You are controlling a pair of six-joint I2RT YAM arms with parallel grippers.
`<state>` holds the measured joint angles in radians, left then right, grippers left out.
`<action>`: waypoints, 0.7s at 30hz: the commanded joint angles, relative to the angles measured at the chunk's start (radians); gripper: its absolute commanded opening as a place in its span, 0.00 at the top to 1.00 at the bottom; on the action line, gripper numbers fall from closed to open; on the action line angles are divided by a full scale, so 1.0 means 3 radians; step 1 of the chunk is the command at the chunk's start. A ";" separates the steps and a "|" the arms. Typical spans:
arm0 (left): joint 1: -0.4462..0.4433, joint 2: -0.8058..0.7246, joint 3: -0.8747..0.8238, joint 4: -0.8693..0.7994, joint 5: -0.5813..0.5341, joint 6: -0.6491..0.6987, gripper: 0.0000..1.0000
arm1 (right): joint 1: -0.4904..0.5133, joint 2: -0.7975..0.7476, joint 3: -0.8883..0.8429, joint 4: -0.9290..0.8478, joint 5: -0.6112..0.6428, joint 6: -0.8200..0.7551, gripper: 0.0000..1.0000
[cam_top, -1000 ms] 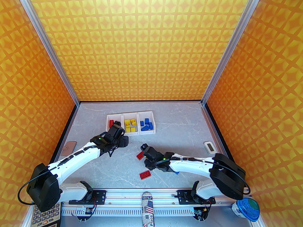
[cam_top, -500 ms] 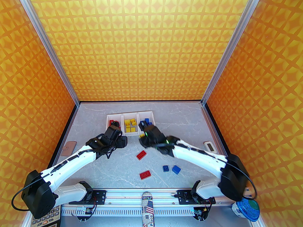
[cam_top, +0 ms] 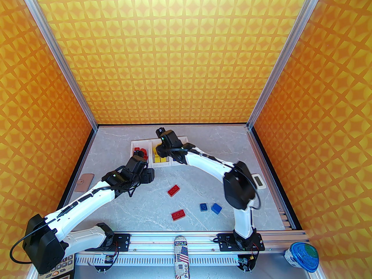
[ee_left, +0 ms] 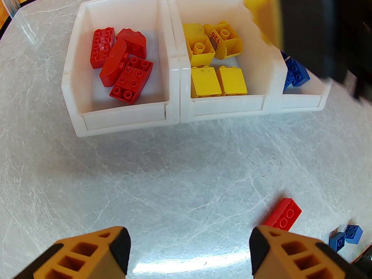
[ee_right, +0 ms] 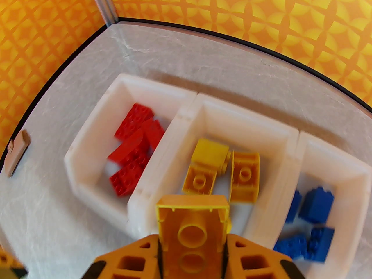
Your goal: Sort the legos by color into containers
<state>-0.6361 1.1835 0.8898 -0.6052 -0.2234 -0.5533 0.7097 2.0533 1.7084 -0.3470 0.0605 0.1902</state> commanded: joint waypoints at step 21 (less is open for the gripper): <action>-0.0051 -0.0041 -0.0027 0.0011 -0.0056 0.0028 0.23 | -0.0134 -0.1310 -0.1486 0.0373 0.0051 0.0108 0.26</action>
<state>-0.6418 1.1824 0.8898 -0.6228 -0.2264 -0.5526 0.6678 1.7622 1.3460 -0.3088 0.0406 0.2123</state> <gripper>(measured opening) 0.765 0.735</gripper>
